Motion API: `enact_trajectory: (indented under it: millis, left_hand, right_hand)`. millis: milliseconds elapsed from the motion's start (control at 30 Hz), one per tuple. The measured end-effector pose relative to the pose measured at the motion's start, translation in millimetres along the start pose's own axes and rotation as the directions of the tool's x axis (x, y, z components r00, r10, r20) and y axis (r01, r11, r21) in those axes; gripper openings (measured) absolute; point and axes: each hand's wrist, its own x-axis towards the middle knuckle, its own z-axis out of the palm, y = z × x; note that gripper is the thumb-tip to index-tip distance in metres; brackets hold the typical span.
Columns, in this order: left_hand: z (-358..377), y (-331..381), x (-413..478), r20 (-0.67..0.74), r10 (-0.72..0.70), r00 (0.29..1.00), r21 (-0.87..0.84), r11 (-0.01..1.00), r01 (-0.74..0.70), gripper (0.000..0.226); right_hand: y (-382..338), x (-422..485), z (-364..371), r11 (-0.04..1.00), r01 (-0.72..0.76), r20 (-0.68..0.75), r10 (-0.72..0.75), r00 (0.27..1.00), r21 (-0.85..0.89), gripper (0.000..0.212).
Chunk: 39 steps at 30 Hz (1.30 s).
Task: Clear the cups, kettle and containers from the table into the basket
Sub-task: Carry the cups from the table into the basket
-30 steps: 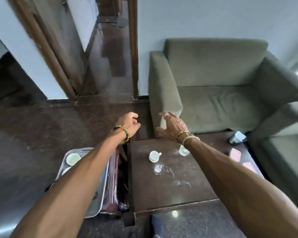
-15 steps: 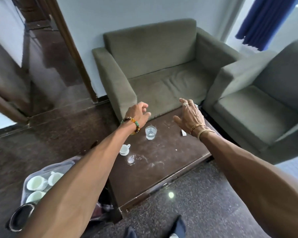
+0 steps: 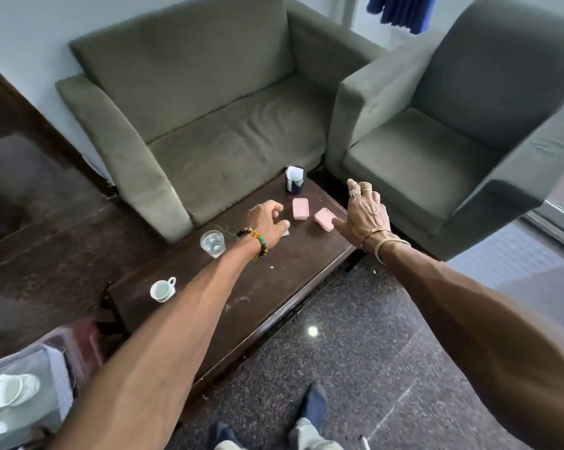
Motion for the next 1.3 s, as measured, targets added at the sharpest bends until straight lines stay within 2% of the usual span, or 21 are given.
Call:
enact_trajectory:
  millis: [167, 367, 467, 733, 900, 1067, 1300]
  left_hand:
    - [19, 10, 17, 0.014, -0.011, 1.0, 0.01, 1.0, 0.01, 0.037]
    - [26, -16, 32, 0.042, -0.046, 0.998, 0.019, 0.999, 0.045, 0.035]
    - [23, -36, 39, 0.053, -0.078, 0.996, 0.001, 0.997, 0.078, 0.036]
    - [-40, -109, 56, -0.036, -0.22, 0.975, -0.052, 0.975, 0.218, 0.035]
    - [-86, -174, 55, -0.163, -0.372, 0.914, -0.093, 0.928, 0.361, 0.035]
    - [-103, -234, 37, -0.234, -0.507, 0.83, -0.177, 0.861, 0.476, 0.032]
    - [-68, -302, -1, -0.175, -0.701, 0.692, -0.264, 0.71, 0.653, 0.032]
  right_hand:
    - [28, 11, 5, 0.999, -0.052, 0.034, 0.052, 0.998, -0.006, 0.095]
    - [22, 16, 36, 0.999, -0.037, 0.119, 0.039, 0.992, -0.021, 0.094]
    - [6, 21, 47, 0.999, -0.039, 0.182, 0.044, 0.982, -0.03, 0.094]
    - [-91, 64, 71, 0.989, 0.146, 0.225, -0.137, 0.965, -0.025, 0.094]
    - [-167, 84, 95, 0.957, 0.289, 0.281, -0.279, 0.918, 0.009, 0.095]
    - [-222, 88, 129, 0.926, 0.369, 0.368, -0.37, 0.853, 0.074, 0.092]
    - [-253, 80, 202, 0.867, 0.491, 0.552, -0.451, 0.701, 0.085, 0.09]
